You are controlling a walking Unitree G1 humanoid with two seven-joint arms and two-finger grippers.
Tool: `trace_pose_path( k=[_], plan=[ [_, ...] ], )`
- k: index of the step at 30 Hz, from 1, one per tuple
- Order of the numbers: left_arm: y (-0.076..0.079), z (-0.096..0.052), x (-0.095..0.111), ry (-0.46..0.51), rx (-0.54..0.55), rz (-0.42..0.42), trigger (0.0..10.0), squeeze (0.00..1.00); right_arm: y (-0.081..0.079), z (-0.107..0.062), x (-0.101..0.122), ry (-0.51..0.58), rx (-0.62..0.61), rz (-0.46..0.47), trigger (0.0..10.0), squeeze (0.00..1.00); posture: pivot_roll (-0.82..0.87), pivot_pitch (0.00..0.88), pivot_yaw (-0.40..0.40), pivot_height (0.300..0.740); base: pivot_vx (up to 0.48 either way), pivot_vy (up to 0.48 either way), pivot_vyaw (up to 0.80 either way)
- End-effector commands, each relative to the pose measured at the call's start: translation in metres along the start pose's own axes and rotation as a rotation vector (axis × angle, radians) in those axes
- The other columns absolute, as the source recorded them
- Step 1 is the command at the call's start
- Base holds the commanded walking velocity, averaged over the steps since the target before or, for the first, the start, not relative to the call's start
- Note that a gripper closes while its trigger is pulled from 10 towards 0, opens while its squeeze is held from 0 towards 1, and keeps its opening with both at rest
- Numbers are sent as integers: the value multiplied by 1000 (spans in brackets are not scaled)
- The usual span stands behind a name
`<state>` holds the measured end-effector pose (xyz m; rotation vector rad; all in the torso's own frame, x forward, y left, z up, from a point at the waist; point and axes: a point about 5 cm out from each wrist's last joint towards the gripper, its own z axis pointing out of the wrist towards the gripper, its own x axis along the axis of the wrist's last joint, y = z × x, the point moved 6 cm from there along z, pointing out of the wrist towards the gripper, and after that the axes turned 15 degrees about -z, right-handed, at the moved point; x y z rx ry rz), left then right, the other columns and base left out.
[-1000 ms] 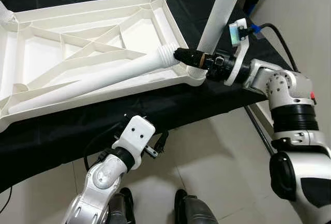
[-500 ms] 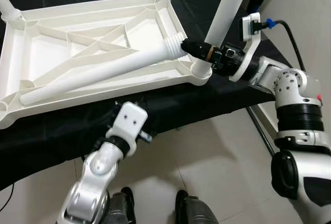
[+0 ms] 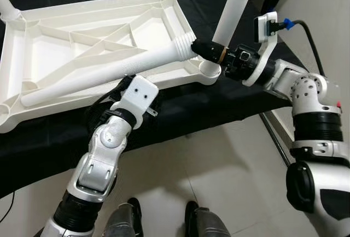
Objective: Building children table
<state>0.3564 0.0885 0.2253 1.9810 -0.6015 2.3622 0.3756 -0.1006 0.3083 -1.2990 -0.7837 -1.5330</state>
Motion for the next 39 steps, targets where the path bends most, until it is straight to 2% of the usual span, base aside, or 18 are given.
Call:
trace_pose_path(
  k=[1,3,7,12,15,20,25,27,28,29,30,31,32,33,34,35,38,39],
  plan=[
    [14,-4,7,18,-49,31,10000,0,-3,2,-9,-23,17,22,0,0,111,290,-74,740,0,0,0],
    [33,-11,8,20,-113,53,10000,0,-2,3,-11,-28,14,24,0,0,116,292,-76,740,0,0,0],
    [43,-15,4,6,-141,53,10000,0,-2,4,-11,-31,15,24,0,0,117,293,-75,740,0,0,0],
    [40,-16,-9,-27,-133,78,10000,0,-3,4,-9,-24,25,22,0,0,113,294,-76,740,0,0,0],
    [27,-11,-18,-58,-116,108,10000,0,-5,4,-6,-19,32,18,0,0,114,295,-74,740,0,0,0],
    [16,-8,-15,-59,-91,149,10000,0,-3,1,-3,-14,30,15,0,0,115,296,-74,740,0,0,0],
    [19,-9,-10,-49,-105,163,10000,0,1,-2,-4,-23,10,14,0,0,114,294,-76,740,0,0,0],
    [34,-13,-5,-51,-167,141,10000,0,4,-2,-6,-31,-6,14,0,0,115,299,-76,740,0,0,0],
    [34,-13,-5,-51,-167,141,10000,0,4,-2,-6,-31,-6,14,0,0,115,299,-76,740,0,0,0],
    [46,-16,-4,-56,-214,135,10000,0,6,-2,-7,-34,-10,14,0,0,115,299,-76,740,0,0,0],
    [46,-16,-4,-56,-214,135,10000,0,6,-2,-7,-34,-10,14,0,0,115,299,-76,740,0,0,0],
    [63,-23,-4,-72,-290,122,10000,0,7,-2,-7,-35,-14,14,0,0,115,299,-76,740,0,0,0],
    [63,-23,-4,-72,-290,122,10000,0,7,-2,-7,-35,-14,14,0,0,115,299,-76,740,0,0,0],
    [78,-29,-4,-78,-352,129,10000,0,7,-2,-7,-35,-15,14,0,0,119,300,-76,740,0,0,0],
    [78,-29,-4,-78,-352,129,10000,0,7,-2,-7,-35,-15,14,0,0,119,300,-76,740,0,0,0],
    [86,-33,4,-43,-378,182,10000,0,8,-1,-7,-37,-17,13,0,0,119,300,-76,740,0,0,0],
    [85,-32,8,-20,-370,217,10000,0,8,0,-8,-39,-17,13,0,0,119,300,-76,740,0,0,0],
    [82,-31,15,17,-346,273,10000,0,8,0,-8,-40,-16,13,0,0,118,300,-78,740,0,0,0]
  ],
)
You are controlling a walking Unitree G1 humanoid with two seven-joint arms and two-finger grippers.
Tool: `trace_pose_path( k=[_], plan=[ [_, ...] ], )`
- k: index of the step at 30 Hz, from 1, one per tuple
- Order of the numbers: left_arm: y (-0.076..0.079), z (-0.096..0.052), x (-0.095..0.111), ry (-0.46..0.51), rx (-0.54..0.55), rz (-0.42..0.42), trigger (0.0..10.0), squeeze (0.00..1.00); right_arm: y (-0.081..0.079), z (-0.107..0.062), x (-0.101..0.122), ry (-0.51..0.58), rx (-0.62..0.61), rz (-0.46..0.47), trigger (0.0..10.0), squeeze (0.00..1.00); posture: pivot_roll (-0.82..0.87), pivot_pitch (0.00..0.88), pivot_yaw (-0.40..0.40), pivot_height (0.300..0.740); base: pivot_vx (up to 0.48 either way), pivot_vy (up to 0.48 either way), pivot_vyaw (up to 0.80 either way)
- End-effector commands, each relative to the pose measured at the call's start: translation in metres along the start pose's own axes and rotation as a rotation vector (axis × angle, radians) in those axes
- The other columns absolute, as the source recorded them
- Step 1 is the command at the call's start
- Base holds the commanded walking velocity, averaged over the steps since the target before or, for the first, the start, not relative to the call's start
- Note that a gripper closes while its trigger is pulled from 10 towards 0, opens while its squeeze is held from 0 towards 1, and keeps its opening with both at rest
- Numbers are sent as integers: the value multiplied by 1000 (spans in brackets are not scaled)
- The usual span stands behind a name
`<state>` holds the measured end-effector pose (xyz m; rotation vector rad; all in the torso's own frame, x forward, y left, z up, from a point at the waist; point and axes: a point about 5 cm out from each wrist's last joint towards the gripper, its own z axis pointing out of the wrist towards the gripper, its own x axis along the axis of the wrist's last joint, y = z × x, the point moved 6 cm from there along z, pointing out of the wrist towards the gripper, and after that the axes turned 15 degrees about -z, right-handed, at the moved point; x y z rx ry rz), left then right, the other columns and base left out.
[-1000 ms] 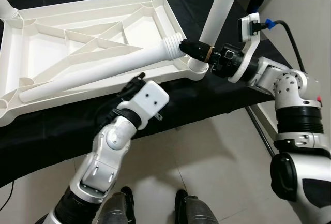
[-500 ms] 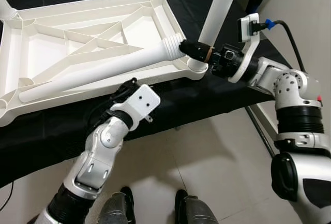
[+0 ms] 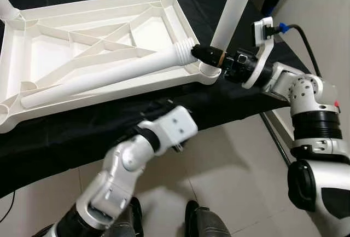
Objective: Building children table
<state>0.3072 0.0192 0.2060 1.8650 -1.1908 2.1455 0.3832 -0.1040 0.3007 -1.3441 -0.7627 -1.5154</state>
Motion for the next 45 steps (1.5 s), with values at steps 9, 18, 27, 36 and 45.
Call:
trace_pose_path(
  k=[9,18,27,36,45],
  plan=[
    [-34,-9,31,81,213,345,10000,0,1,2,-4,-32,7,-8,0,0,119,304,-78,740,0,0,0],
    [-51,-15,30,37,309,397,10000,0,0,3,-6,-33,14,-1,0,0,123,304,-77,740,0,0,0],
    [-80,-17,16,-41,412,483,10000,0,-3,4,-3,-22,36,-2,0,0,121,304,-76,740,0,0,0],
    [-99,-15,-1,-110,465,531,10000,0,-7,4,-3,-19,52,0,0,0,118,302,-73,740,0,0,0],
    [-109,-14,-19,-156,479,528,0,0,-12,5,1,-8,79,-1,0,0,113,297,-71,740,0,0,0]
  ],
)
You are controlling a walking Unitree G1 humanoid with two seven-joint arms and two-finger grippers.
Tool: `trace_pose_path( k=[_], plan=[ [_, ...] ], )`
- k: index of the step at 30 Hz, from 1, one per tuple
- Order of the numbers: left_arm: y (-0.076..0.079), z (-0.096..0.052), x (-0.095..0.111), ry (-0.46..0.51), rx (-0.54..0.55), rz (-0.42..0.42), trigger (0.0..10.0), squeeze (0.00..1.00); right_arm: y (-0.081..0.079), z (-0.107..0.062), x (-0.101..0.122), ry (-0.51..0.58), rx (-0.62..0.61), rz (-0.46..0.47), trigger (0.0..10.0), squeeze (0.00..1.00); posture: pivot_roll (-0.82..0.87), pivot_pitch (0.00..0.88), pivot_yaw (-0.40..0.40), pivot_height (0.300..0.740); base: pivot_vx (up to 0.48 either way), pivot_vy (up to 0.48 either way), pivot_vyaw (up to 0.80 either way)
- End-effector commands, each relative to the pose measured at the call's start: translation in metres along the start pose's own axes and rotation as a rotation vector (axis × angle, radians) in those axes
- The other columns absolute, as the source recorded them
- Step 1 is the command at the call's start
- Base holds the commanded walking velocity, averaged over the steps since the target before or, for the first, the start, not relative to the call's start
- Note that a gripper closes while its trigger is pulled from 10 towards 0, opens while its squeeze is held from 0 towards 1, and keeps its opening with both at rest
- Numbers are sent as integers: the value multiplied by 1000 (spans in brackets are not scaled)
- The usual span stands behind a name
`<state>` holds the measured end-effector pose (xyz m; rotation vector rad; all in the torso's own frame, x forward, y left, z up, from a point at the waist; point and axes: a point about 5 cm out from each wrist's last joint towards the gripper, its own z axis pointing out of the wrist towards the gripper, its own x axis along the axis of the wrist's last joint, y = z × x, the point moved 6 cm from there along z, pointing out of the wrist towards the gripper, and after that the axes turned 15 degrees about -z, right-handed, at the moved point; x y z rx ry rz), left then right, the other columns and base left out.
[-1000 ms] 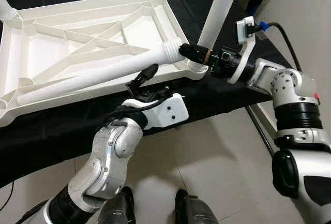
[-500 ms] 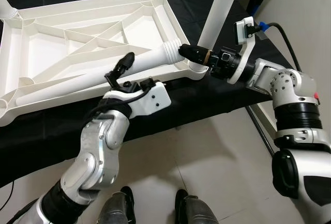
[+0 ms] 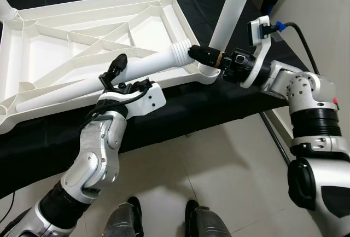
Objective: Building children table
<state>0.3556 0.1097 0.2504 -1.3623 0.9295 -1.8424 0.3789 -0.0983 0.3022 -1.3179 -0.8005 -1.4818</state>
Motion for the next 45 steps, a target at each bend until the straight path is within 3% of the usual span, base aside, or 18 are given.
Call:
trace_pose_path(
  k=[1,17,18,20,21,24,26,32,33,34,37,38,40,41,45],
  plan=[
    [4,-1,-4,-4,-11,-8,0,0,-6,2,1,3,31,-2,0,0,113,297,-71,740,0,0,0],
    [4,4,-11,1,-6,-4,0,0,-8,1,1,3,41,1,0,0,112,290,-64,740,0,0,0],
    [4,4,-11,5,-6,4,8275,0,-8,1,0,3,41,1,0,0,119,287,-65,740,0,0,0],
    [3,4,-10,7,1,14,8275,0,-8,1,0,2,40,1,0,0,119,287,-65,740,0,0,0],
    [2,4,-10,13,5,23,10000,0,-8,1,0,1,39,1,0,0,119,287,-65,740,0,0,0],
    [1,4,-8,23,13,23,10000,0,-8,2,1,3,34,-9,0,0,121,281,-64,740,0,0,0],
    [0,5,-7,30,21,15,10000,0,-7,3,2,8,32,-14,10000,0,119,279,-65,740,0,0,0],
    [-2,7,-5,41,27,12,10000,0,-9,2,3,10,42,-13,10000,0,117,277,-69,740,0,0,0],
    [-3,7,-5,44,29,13,10000,0,-8,2,3,11,37,-20,10000,384,117,274,-68,740,0,0,0],
    [-4,7,-5,47,33,13,10000,0,-7,2,4,16,33,-19,10000,1000,117,274,-68,740,0,0,0],
    [-6,8,-4,52,42,12,10000,0,-11,1,9,38,50,-27,10000,1000,119,273,-65,740,0,0,0],
    [-6,8,-4,53,43,12,10000,0,-9,0,10,40,40,-29,10000,851,118,273,-64,740,0,0,0],
    [-6,8,-3,54,44,12,10000,0,-8,0,10,40,32,-29,10000,851,116,271,-64,740,0,0,0],
    [-8,8,-3,58,51,11,10000,0,-7,0,10,36,28,-32,10000,0,118,271,-64,740,0,0,0],
    [-11,10,-1,65,61,11,10000,0,-3,-4,9,23,7,-38,10000,0,118,269,-62,740,0,0,0]
  ],
)
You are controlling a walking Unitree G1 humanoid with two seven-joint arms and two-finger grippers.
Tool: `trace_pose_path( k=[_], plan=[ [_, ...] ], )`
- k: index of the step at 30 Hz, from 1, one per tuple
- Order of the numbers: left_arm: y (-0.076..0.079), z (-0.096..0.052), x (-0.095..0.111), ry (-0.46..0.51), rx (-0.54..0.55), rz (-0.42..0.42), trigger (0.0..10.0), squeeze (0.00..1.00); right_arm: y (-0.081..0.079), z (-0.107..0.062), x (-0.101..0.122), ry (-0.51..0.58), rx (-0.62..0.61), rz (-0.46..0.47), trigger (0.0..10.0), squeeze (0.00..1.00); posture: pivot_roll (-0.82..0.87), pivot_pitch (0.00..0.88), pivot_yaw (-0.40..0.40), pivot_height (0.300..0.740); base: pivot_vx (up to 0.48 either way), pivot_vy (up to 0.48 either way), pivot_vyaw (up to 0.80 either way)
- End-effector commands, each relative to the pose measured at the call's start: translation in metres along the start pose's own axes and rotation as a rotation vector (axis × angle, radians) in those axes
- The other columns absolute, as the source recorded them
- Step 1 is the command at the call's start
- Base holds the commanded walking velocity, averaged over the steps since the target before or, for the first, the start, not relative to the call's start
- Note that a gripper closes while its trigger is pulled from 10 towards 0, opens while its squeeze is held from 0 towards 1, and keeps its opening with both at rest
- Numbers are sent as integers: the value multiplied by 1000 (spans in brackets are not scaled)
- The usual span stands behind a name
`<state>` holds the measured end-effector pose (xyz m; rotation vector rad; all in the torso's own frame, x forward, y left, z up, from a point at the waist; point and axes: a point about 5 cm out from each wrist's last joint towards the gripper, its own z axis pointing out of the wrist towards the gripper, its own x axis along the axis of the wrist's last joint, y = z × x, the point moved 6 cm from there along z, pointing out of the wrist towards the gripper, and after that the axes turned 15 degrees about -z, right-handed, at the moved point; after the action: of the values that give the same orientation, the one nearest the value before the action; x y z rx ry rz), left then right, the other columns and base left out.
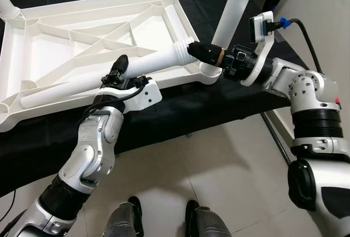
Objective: Building children table
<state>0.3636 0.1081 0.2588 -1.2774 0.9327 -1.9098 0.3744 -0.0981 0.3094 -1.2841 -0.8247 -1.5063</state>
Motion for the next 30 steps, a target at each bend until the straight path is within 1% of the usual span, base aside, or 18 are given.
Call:
trace_pose_path(
  k=[1,3,4,6,7,8,11,13,15,17,19,21,22,23,25,26,28,30],
  plan=[
    [-5,0,-4,-10,26,9,10000,0,2,-4,2,6,-9,-6,10000,0,118,269,-62,740,0,0,0],
    [-7,2,-3,-6,27,8,10000,0,8,-10,-4,-32,-38,-15,10000,0,120,267,-62,740,0,0,0],
    [-7,2,-3,-6,27,8,10000,0,8,-10,-4,-32,-38,-15,10000,0,120,267,-62,740,0,0,0],
    [-10,4,-1,1,34,5,10000,0,17,-26,-9,-50,-88,-15,10000,0,125,267,-63,740,0,0,0],
    [-10,4,-1,1,34,5,10000,0,17,-26,-9,-50,-88,-15,10000,0,125,267,-63,740,0,0,0],
    [-10,4,0,3,36,5,10000,0,20,-33,-9,-46,-107,-14,10000,0,125,267,-60,740,0,0,0],
    [-10,4,-1,6,35,5,10000,0,21,-47,-5,-30,-126,-11,10000,0,122,265,-58,740,0,0,0],
    [-10,4,-1,7,35,5,10000,0,21,-50,-4,-26,-131,-11,10000,0,122,265,-58,740,0,0,0],
    [-7,4,-1,10,29,2,10000,0,17,-57,-2,-18,-118,-8,10000,0,120,255,-55,740,0,0,0],
    [-6,5,2,27,23,3,10000,0,13,-62,-8,-44,-108,-12,10000,0,119,242,-52,740,0,0,0],
    [-6,6,4,37,23,2,10000,0,13,-64,-11,-59,-110,-18,10000,0,119,239,-51,740,0,0,0],
    [-10,9,10,61,34,-8,10000,0,18,-69,-26,-124,-160,-51,10000,0,125,231,-50,740,0,0,0],
    [-14,12,13,74,51,-18,10000,0,21,-73,-33,-144,-192,-53,10000,0,125,214,-42,740,0,0,0],
    [-14,12,13,74,51,-18,10000,0,21,-73,-33,-144,-192,-53,10000,0,125,214,-42,740,0,0,0],
    [-21,17,21,101,73,-46,10000,0,26,-79,-46,-161,-246,-47,10000,0,123,199,-37,740,0,0,0],
    [-21,17,21,101,73,-46,10000,0,26,-79,-46,-161,-246,-47,10000,0,123,199,-37,740,0,0,0],
    [-29,23,30,127,93,-75,10000,0,26,-82,-51,-144,-274,-27,10000,0,121,184,-32,740,0,0,0],
    [-31,25,32,131,103,-83,10000,0,25,-83,-53,-136,-280,-20,10000,0,122,180,-30,740,0,0,0]
  ],
)
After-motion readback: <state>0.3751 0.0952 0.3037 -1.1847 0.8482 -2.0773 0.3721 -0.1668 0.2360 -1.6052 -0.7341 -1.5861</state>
